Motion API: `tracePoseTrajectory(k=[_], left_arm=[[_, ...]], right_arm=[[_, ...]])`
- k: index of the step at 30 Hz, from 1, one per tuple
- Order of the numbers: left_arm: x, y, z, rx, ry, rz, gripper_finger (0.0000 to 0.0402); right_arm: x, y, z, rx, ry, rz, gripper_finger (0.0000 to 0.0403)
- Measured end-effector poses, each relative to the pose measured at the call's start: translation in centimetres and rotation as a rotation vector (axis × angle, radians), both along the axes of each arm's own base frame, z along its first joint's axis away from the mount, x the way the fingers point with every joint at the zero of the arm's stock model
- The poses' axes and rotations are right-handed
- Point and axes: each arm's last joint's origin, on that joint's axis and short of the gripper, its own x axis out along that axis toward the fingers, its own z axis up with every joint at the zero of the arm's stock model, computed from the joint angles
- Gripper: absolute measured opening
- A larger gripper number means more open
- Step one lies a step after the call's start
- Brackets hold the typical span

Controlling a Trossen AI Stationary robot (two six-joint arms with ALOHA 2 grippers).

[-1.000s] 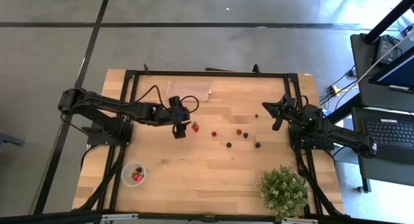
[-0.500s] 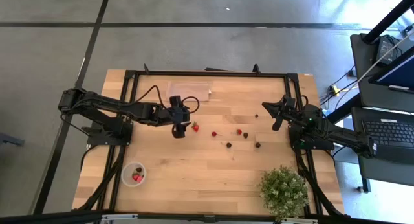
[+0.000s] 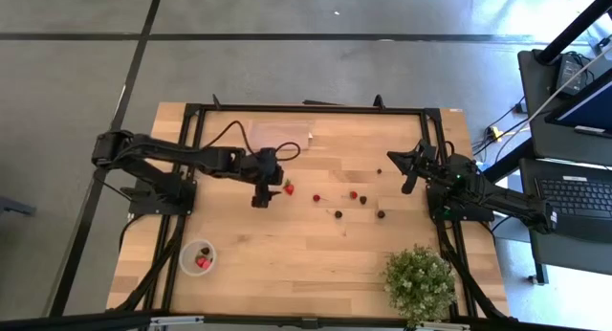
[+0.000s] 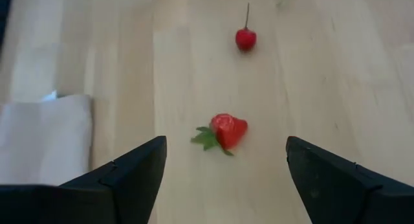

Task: Pick and placing Produce into tupperware
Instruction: Put the left strawberry into the transparent bin

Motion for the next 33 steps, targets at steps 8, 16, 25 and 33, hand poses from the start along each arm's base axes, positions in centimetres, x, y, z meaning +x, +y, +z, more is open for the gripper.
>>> tracePoseTrajectory(k=[8, 16, 25, 33], left_arm=[[1.6, 0.7, -1.9, -0.027, 0.067, -0.101, 0.0314], [6.1, 1.2, -1.1, 0.009, 0.135, -0.169, 0.0311], [5.8, 1.6, -1.9, 0.046, 0.336, -0.295, 0.0314], [6.4, 2.1, -2.1, 0.08, 0.295, -0.34, 0.0314]], right_arm=[[0.0, 0.0, 0.0, -0.013, 0.005, 0.0, 0.0013], [0.0, 0.0, 0.0, -0.004, 0.001, 0.0, 0.0013], [0.0, 0.0, 0.0, 0.012, -0.006, 0.001, 0.0013], [0.0, 0.0, 0.0, -0.01, 0.004, 0.0, 0.0013]])
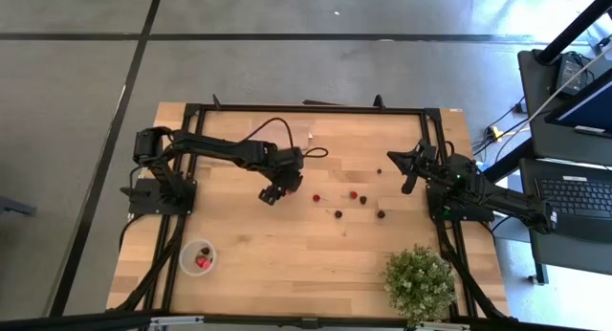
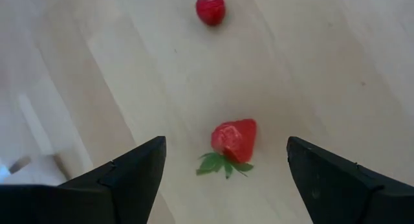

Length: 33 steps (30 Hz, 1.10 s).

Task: Pick and placing Produce into tupperware
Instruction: Put the left strawberry into the transparent bin

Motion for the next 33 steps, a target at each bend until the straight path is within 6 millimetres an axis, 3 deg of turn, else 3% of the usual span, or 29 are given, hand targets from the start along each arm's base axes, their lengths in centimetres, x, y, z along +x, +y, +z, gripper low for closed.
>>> tracePoseTrajectory(k=[8, 17, 33], left_arm=[[0.9, 0.4, -2.7, -0.014, 0.053, 0.001, 0.0314], [1.1, 0.8, -4.4, -0.033, 0.098, 0.007, 0.0314], [0.7, 0.9, -4.7, -0.083, 0.148, 0.069, 0.0314]], right_arm=[[0.0, 0.0, 0.0, -0.002, 0.001, 0.0, 0.0013], [0.0, 0.0, 0.0, -0.003, 0.002, 0.0, 0.0013], [0.0, 0.0, 0.0, -0.003, 0.002, 0.0, 0.0013]])
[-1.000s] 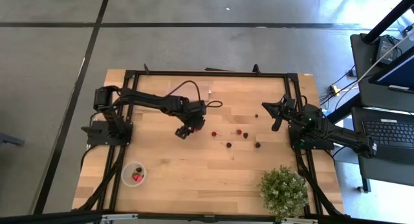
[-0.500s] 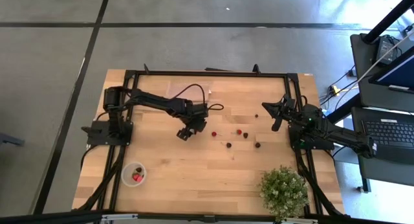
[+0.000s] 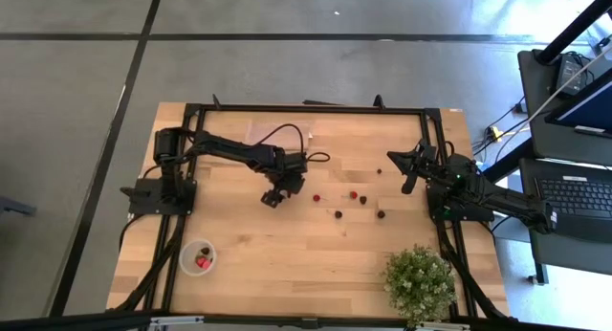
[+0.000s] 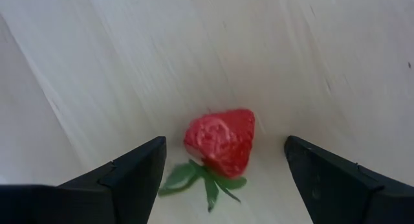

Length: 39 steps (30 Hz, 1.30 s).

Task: Pick and placing Produce into tupperware
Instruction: Put the left strawberry into the transparent bin

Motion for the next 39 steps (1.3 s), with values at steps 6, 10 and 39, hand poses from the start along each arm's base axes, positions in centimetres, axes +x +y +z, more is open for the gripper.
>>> tracePoseTrajectory(k=[6, 10, 39], left_arm=[[-0.12, -0.17, -0.04, -0.01, 0.017, 0.023, 0.0314], [0.13, -0.43, -0.02, 0.004, -0.007, 0.012, 0.0314], [0.3, -1.02, -0.03, -0.005, -0.015, 0.054, 0.0308]], right_arm=[[0.0, 0.0, 0.01, 0.0, 0.0, 0.0, 0.0013], [0.0, 0.0, 0.0, 0.004, -0.002, 0.001, 0.0013], [0.0, 0.01, 0.0, 0.028, -0.012, 0.003, 0.0013]])
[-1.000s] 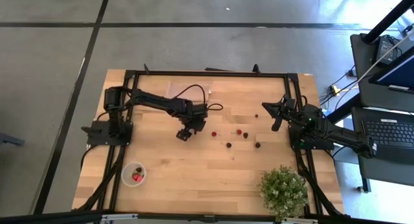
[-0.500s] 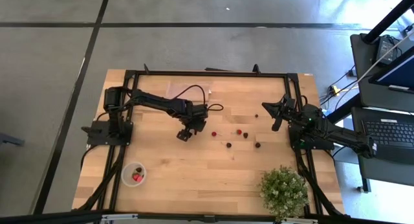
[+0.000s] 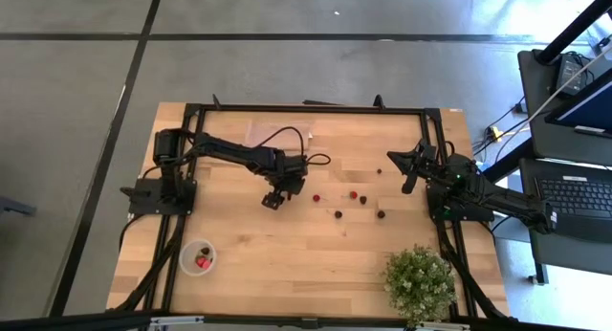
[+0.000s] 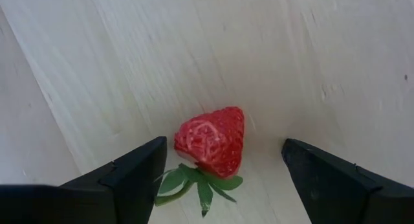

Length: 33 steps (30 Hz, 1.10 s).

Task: Pick and placing Produce into tupperware
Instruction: Put the left strawberry into the transparent bin

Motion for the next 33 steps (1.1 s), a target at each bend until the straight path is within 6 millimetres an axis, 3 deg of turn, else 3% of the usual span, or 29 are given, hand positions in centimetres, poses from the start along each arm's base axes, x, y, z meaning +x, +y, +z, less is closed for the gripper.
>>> tracePoseTrajectory(k=[13, 33], left_arm=[[0.1, -0.6, 0.0, 0.021, 0.005, -0.012, 0.0241], [0.4, -1.4, 0.0, 0.043, -0.024, -0.031, 0.0187]], right_arm=[[0.0, 0.0, 0.0, 0.0, 0.0, 0.0, 0.0013], [0.0, 0.0, 0.0, 0.0, 0.0, 0.0, 0.0013]])
